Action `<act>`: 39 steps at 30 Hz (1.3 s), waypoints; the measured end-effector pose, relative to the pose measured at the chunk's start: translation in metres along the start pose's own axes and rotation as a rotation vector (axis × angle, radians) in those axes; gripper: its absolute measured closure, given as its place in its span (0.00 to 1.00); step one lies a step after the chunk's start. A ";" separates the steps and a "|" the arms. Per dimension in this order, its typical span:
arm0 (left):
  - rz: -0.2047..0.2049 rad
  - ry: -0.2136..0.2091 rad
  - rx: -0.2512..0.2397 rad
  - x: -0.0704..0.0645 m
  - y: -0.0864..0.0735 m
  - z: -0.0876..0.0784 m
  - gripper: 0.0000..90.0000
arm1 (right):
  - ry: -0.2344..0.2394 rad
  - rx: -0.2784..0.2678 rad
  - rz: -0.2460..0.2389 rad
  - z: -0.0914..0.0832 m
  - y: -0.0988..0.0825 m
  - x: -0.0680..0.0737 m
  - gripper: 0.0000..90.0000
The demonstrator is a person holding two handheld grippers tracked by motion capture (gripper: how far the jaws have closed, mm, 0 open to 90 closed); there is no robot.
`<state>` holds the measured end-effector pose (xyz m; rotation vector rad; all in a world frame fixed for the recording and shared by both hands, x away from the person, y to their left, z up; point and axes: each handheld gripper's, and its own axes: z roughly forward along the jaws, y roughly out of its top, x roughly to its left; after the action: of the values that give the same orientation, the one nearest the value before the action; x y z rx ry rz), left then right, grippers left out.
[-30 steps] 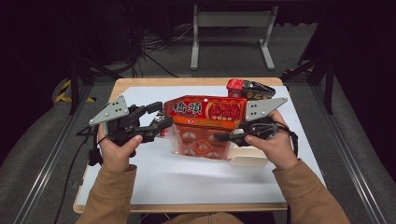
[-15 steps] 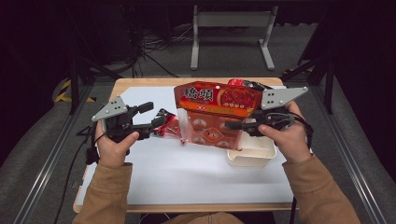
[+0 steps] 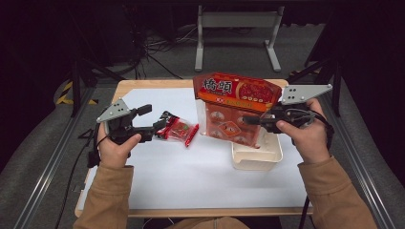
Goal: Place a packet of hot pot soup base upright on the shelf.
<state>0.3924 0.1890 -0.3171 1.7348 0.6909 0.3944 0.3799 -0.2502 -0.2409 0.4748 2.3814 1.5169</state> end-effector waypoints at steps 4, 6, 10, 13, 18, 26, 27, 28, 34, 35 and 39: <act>0.009 0.019 0.019 0.003 -0.004 0.002 0.22 | -0.033 -0.014 0.004 -0.008 -0.004 -0.006 0.78; 0.008 0.008 0.042 0.006 -0.008 0.005 0.21 | -0.049 -0.014 0.007 -0.011 -0.006 -0.009 0.78; 0.002 0.004 0.064 0.010 -0.012 0.009 0.19 | -0.069 -0.012 0.001 -0.014 -0.007 -0.010 0.78; 0.001 0.011 0.073 0.014 -0.016 0.012 0.17 | -0.087 -0.020 0.003 -0.017 -0.009 -0.013 0.78; -0.007 0.022 0.086 0.018 -0.020 0.013 0.16 | -0.102 -0.029 0.014 -0.021 -0.012 -0.017 0.78; -0.012 0.046 0.107 0.024 -0.026 0.016 0.14 | -0.138 -0.052 0.038 -0.028 -0.019 -0.024 0.78; -0.007 0.048 0.110 0.025 -0.027 0.016 0.14 | -0.142 -0.055 0.042 -0.029 -0.021 -0.025 0.78; -0.009 0.048 0.112 0.025 -0.028 0.017 0.14 | -0.150 -0.061 0.047 -0.030 -0.023 -0.026 0.78; -0.020 0.052 0.126 0.029 -0.032 0.018 0.13 | -0.173 -0.071 0.064 -0.033 -0.029 -0.030 0.78; -0.022 0.051 0.126 0.030 -0.033 0.019 0.13 | -0.186 -0.071 0.069 -0.034 -0.031 -0.032 0.78; -0.029 0.051 0.132 0.031 -0.034 0.019 0.13 | -0.200 -0.075 0.081 -0.035 -0.035 -0.034 0.78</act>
<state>0.4189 0.1997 -0.3575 1.8416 0.7936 0.3815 0.3920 -0.3069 -0.2564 0.6790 2.1702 1.5090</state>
